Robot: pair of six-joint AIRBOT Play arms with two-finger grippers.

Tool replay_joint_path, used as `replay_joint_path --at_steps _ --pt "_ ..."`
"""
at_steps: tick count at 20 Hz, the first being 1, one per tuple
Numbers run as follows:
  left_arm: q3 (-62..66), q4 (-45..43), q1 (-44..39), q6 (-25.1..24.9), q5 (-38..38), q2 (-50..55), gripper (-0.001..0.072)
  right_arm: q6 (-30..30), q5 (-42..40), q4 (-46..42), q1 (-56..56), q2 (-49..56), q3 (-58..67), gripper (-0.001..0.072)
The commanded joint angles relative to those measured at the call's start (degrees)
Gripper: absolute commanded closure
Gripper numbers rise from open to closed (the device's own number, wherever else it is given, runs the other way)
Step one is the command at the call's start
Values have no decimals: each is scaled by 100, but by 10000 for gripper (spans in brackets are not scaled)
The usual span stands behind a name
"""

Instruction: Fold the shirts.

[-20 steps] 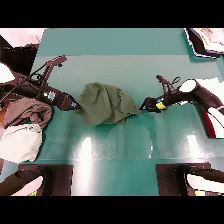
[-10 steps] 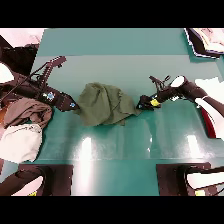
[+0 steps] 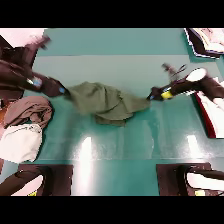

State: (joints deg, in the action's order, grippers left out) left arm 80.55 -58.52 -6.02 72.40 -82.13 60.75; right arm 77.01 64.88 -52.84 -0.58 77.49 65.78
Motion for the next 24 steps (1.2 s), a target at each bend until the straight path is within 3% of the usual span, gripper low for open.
replay_joint_path --at_steps 1,10,16,21,24 --pt "1316 -299 479 114 68 -4 685 -11 4 33 586 -1110 546 698" --pt "4454 -254 772 586 616 -234 686 153 -20 28 1462 -2962 3696 699" --pt "4461 -212 772 581 1567 -1386 686 297 431 46 2656 -3171 5327 700" --pt "3526 -304 772 584 1130 -1320 686 573 1491 195 3034 -2269 6356 700" --pt "2328 -280 772 581 811 -820 686 656 1576 260 2529 -1810 5694 701"
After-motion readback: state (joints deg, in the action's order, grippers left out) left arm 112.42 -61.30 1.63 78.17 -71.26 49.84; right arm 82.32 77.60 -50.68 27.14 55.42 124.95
